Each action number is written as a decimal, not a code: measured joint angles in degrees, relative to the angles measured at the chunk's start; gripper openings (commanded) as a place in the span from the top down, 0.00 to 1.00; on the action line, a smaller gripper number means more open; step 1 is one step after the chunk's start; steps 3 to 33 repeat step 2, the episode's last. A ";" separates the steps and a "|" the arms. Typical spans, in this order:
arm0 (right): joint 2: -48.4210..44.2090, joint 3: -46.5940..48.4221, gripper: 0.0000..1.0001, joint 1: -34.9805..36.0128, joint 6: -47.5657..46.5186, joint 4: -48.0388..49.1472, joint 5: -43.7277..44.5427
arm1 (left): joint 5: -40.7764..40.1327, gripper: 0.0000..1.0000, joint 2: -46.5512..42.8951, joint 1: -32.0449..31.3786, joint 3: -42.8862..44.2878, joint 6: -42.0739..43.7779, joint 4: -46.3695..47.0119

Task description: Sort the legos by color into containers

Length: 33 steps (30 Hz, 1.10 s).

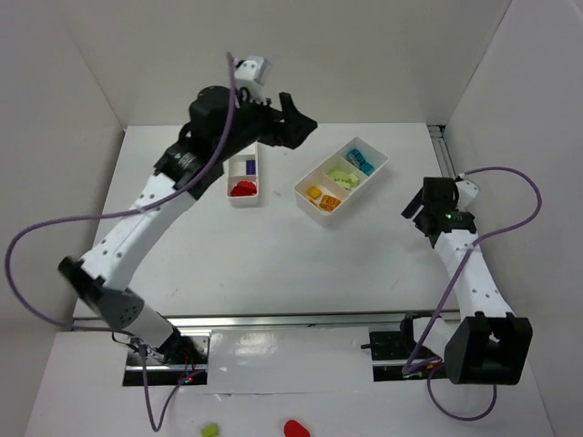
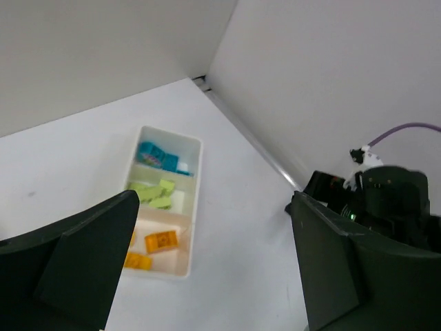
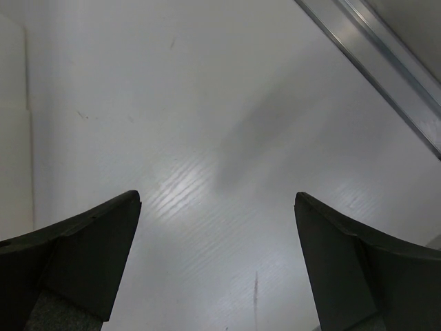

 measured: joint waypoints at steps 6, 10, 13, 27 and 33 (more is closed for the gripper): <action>0.46 0.00 0.00 0.00 -0.20 -0.35 0.48 | -2.27 0.00 -7.06 0.37 -6.05 1.14 -0.17; 0.46 0.00 0.00 0.00 -0.20 -0.35 0.48 | -2.27 0.00 -7.06 0.37 -6.05 1.14 -0.17; 0.46 0.00 0.00 0.00 -0.20 -0.35 0.48 | -2.27 0.00 -7.06 0.37 -6.05 1.14 -0.17; 0.46 0.00 0.00 0.00 -0.20 -0.35 0.48 | -2.27 0.00 -7.06 0.37 -6.05 1.14 -0.17; 0.46 0.00 0.00 0.00 -0.20 -0.35 0.48 | -2.27 0.00 -7.06 0.37 -6.05 1.14 -0.17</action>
